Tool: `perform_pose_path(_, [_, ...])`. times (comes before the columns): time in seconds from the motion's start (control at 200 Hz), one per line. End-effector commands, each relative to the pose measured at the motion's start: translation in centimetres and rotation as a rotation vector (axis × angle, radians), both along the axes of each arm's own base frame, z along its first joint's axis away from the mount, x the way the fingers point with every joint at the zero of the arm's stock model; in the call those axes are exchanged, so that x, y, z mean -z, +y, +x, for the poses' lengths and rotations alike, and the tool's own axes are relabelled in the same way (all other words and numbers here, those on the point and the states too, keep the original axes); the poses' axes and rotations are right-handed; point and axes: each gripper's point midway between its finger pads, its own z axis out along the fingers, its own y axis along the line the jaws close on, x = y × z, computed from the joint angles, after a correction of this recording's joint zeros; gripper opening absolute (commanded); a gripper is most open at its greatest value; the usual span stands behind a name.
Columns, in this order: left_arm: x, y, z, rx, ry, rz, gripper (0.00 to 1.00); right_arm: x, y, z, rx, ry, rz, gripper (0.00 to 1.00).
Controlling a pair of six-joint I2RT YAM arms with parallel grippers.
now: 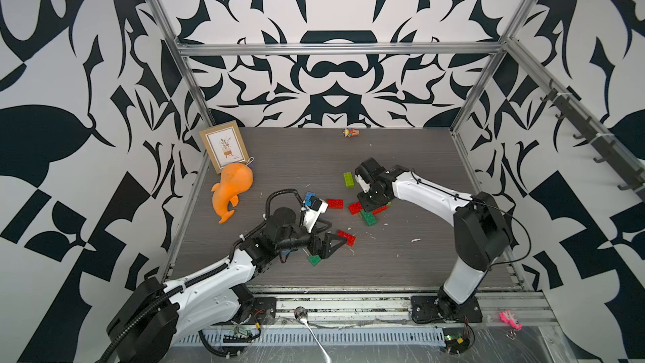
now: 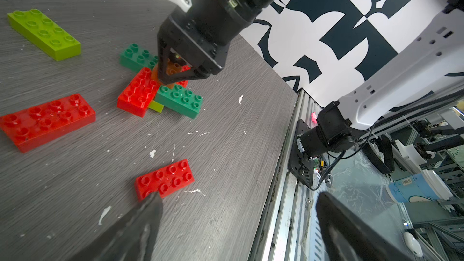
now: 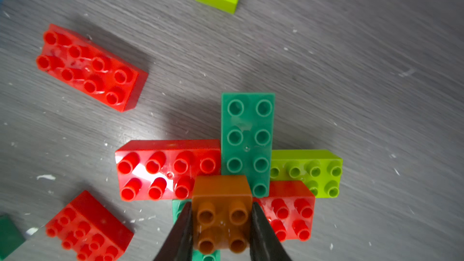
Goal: Assemble a small pinwheel with lego
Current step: Adjust the lego brick at the center of the board.
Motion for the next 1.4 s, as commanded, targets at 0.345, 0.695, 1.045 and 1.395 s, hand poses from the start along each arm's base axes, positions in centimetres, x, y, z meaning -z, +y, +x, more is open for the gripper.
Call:
perform_pose_path(0.345, [-0.6, -0.1, -0.1, 0.007, -0.015, -0.007, 1.0, -2.1, -5.3, 1.9, 0.267, -0.127, -0.031, 0.0])
perform_pose_path(0.695, [-0.4, 0.0, 0.1, -0.004, -0.016, 0.0, 1.0, 0.6, -5.6, 2.7, 0.322, -0.056, -0.009, 0.0])
perform_pose_path(1.045, [-0.5, 0.0, 0.1, -0.003, -0.017, -0.001, 1.0, 0.9, -5.4, 2.8, 0.323, -0.042, 0.008, 0.04])
perform_pose_path(1.395, [-0.5, 0.0, 0.1, -0.005, -0.019, -0.001, 1.0, -3.2, -4.3, 3.1, 0.27, -0.092, 0.124, 0.55])
